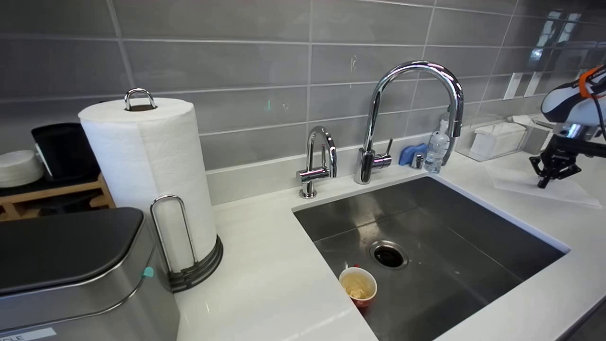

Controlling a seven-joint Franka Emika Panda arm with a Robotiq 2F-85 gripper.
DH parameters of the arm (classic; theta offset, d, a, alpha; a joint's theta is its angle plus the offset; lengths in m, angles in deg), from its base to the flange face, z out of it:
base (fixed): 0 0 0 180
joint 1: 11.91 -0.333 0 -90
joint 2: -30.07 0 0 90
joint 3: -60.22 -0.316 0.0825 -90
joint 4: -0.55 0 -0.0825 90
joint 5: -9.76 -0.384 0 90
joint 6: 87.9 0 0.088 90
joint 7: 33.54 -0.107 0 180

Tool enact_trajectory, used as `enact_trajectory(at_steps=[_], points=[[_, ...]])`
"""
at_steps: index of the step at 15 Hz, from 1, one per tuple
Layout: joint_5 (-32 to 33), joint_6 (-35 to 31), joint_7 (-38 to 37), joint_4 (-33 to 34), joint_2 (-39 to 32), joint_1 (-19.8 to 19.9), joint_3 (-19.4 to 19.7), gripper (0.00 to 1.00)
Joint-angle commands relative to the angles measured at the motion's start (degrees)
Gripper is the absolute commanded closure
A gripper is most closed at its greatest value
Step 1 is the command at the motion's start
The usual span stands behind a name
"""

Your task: Use the serviette to wipe the counter on the right

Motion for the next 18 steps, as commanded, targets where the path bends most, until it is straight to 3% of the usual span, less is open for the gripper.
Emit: enact_trajectory(at_steps=[1, 7, 14, 18], points=[[-2.9, 0.2, -2.7, -0.4, -1.0, 2.8, 0.0, 1.0], [-5.1, 1.0, -7.9, 0.9, -2.1, 6.5, -0.1, 1.0], [-7.6, 0.2, -8.6, -7.0, 2.5, 7.6, -0.9, 1.0], [-7.8, -2.0, -7.5, -15.3, 7.5, 5.9, -1.6, 1.0]])
